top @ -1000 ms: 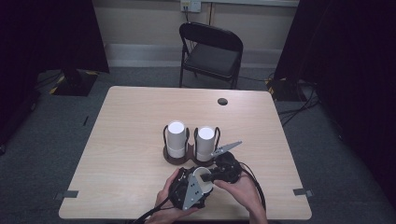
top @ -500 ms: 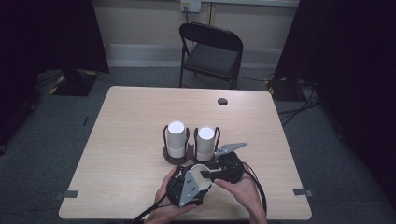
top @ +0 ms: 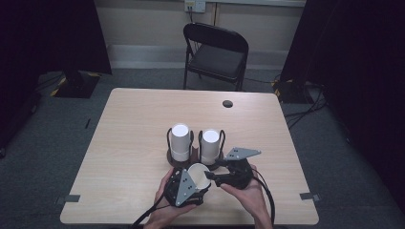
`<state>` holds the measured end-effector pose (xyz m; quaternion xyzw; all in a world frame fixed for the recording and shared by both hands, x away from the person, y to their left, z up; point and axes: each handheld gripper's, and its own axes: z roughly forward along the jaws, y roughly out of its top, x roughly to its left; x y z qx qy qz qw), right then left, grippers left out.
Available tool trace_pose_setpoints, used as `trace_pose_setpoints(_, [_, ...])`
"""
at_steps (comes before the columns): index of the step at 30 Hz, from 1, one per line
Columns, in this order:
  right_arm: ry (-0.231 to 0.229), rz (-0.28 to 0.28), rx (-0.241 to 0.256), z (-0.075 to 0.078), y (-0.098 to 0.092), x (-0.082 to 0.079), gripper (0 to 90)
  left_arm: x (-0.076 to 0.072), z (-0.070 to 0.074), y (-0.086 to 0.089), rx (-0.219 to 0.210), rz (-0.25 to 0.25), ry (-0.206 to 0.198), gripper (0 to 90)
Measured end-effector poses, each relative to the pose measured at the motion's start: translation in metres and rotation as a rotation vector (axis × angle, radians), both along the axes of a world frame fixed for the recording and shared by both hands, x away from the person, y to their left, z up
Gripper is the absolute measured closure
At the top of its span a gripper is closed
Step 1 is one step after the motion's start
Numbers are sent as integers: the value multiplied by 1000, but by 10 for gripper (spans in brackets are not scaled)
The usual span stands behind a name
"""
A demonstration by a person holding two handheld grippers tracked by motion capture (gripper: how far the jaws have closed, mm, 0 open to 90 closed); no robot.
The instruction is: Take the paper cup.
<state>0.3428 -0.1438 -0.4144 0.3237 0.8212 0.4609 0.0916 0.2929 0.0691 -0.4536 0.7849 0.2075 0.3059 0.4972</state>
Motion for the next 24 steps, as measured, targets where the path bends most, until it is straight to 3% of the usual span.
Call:
trace_pose_setpoints(3, [-21, -5, 36, 1, -3, -2, 352, 1, 1, 3, -24, 15, 3, 222])
trace_pose_setpoints(4, [-40, -15, 77, 1, -7, -3, 336, 2, 1, 6, -29, 16, 8, 222])
trace_pose_setpoints(12, [-107, -92, 146, -2, -20, -9, 283, 5, 1, 18, -75, 37, 24, 222])
trace_pose_setpoints(24, [-177, -214, 196, -11, -38, -15, 182, 10, 4, 33, -153, 62, 47, 222])
